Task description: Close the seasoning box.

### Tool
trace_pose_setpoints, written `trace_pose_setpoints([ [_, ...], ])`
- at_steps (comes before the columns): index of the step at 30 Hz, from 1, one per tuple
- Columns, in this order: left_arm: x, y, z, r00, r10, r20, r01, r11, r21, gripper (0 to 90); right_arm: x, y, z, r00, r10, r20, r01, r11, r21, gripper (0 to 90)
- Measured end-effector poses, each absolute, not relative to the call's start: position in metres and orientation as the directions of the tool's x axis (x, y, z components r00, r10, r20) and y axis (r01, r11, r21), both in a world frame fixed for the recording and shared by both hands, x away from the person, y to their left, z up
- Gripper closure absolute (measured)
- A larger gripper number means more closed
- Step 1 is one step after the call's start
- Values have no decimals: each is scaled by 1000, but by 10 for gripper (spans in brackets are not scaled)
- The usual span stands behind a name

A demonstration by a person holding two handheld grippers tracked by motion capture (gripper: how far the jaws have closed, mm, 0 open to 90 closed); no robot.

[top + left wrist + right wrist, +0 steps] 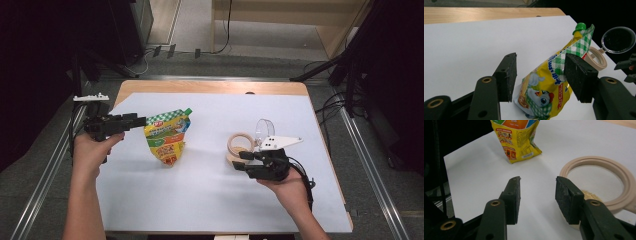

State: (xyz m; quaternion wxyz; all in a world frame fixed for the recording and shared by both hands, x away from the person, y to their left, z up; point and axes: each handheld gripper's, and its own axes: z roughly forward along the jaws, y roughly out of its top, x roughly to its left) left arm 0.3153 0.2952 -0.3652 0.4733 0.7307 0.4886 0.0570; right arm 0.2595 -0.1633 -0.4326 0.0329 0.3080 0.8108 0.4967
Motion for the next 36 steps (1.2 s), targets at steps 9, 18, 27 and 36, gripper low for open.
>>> trace_pose_setpoints([
  [9,317,298,-370,512,767,-387,666,-71,742,430,259,-177,-415,-807,537,246,465,321,825,691],
  [18,317,303,-374,499,792,-352,673,-99,733,432,258,-198,-395,-795,559,237,462,303,833,814],
  [27,320,301,-380,505,786,-355,671,-100,735,432,259,-226,-381,-770,594,232,462,269,845,900],
  [36,321,303,-386,505,784,-361,674,-97,732,425,259,-250,-370,-738,636,227,462,230,857,900],
])
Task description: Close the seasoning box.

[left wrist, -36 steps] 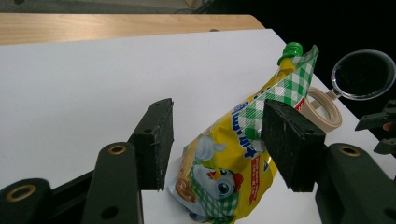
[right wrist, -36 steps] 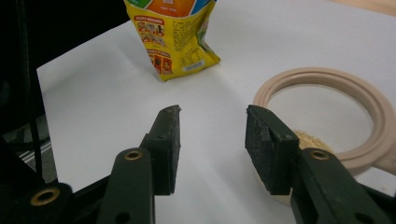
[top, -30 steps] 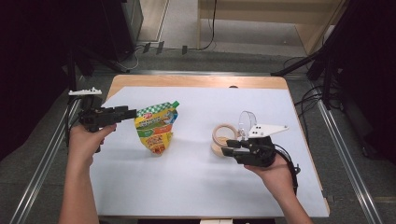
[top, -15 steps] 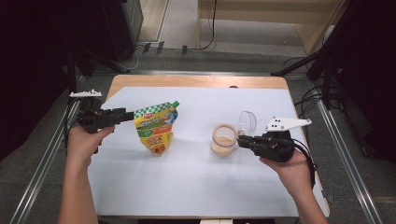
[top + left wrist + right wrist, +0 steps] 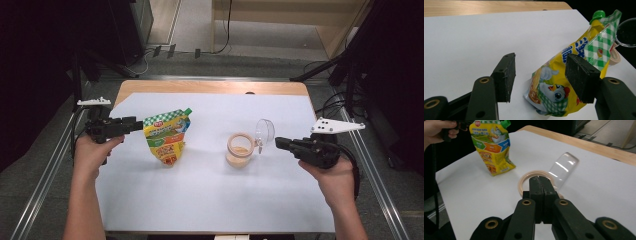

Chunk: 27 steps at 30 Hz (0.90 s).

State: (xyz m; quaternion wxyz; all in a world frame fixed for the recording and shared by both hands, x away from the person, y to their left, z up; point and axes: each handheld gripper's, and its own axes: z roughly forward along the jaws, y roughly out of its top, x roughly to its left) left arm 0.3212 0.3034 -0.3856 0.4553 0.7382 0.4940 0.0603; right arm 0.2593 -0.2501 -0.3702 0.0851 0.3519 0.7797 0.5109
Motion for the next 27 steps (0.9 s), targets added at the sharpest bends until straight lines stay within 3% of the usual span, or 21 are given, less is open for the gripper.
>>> trace_pose_setpoints([
  [15,325,304,-399,488,797,-356,685,-97,722,414,277,-277,-393,-646,727,233,510,184,840,900],
  [27,325,301,-408,488,801,-347,693,-115,712,410,302,-262,-429,-626,734,264,551,176,816,900],
])
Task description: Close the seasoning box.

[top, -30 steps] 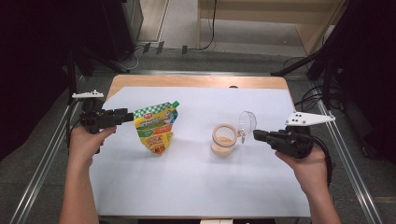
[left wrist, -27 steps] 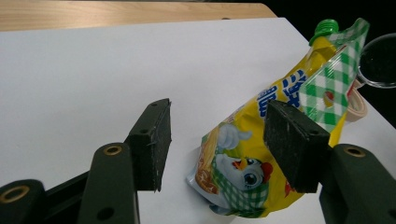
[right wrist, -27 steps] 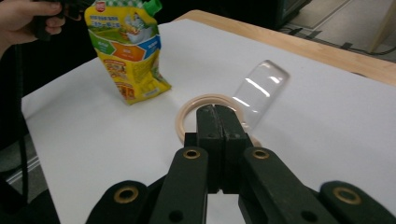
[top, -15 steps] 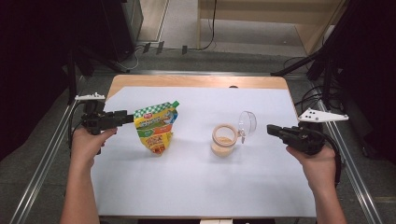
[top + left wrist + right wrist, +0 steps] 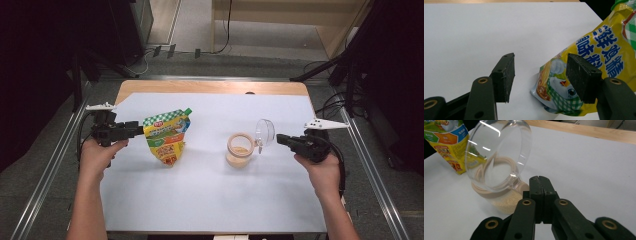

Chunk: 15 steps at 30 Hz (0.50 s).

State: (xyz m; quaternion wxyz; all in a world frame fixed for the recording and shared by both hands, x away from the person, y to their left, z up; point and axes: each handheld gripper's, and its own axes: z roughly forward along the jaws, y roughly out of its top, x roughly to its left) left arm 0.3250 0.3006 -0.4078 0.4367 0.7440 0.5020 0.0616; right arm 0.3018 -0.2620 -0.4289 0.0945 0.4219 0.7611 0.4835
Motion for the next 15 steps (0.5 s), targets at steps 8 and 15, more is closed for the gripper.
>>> trace_pose_setpoints([
  [8,325,300,-409,490,800,-347,692,-115,713,408,308,-244,-436,-636,726,262,547,184,817,900],
  [15,322,303,-406,497,790,-359,683,-100,723,396,305,-239,-434,-639,726,256,533,177,827,900],
])
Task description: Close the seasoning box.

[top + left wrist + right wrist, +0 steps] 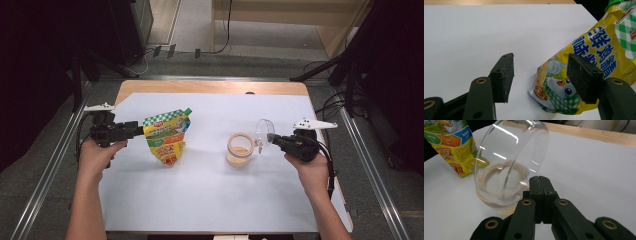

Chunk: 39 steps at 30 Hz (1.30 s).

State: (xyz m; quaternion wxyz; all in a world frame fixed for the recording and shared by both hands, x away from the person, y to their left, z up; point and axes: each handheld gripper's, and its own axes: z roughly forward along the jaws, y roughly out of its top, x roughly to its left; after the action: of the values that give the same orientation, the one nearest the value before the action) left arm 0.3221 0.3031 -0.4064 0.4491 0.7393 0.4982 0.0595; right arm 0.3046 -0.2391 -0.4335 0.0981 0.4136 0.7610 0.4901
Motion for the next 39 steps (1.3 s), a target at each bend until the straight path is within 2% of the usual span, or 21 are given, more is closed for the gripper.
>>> trace_pose_setpoints([
  [10,323,303,-408,491,797,-351,690,-110,715,393,299,-234,-427,-661,708,248,497,166,852,900],
  [19,323,303,-409,487,800,-351,694,-110,712,392,292,-216,-422,-710,667,226,469,208,859,894],
  [23,323,302,-409,488,800,-348,695,-115,710,392,289,-212,-421,-724,650,228,464,215,859,821],
  [26,324,301,-410,490,800,-346,695,-118,709,392,289,-212,-421,-733,640,229,461,220,860,714],
  [30,324,300,-410,491,800,-344,697,-125,706,391,290,-215,-421,-729,644,232,465,217,858,639],
  [39,326,297,-413,495,801,-337,701,-139,700,389,293,-232,-426,-716,668,205,455,223,862,545],
])
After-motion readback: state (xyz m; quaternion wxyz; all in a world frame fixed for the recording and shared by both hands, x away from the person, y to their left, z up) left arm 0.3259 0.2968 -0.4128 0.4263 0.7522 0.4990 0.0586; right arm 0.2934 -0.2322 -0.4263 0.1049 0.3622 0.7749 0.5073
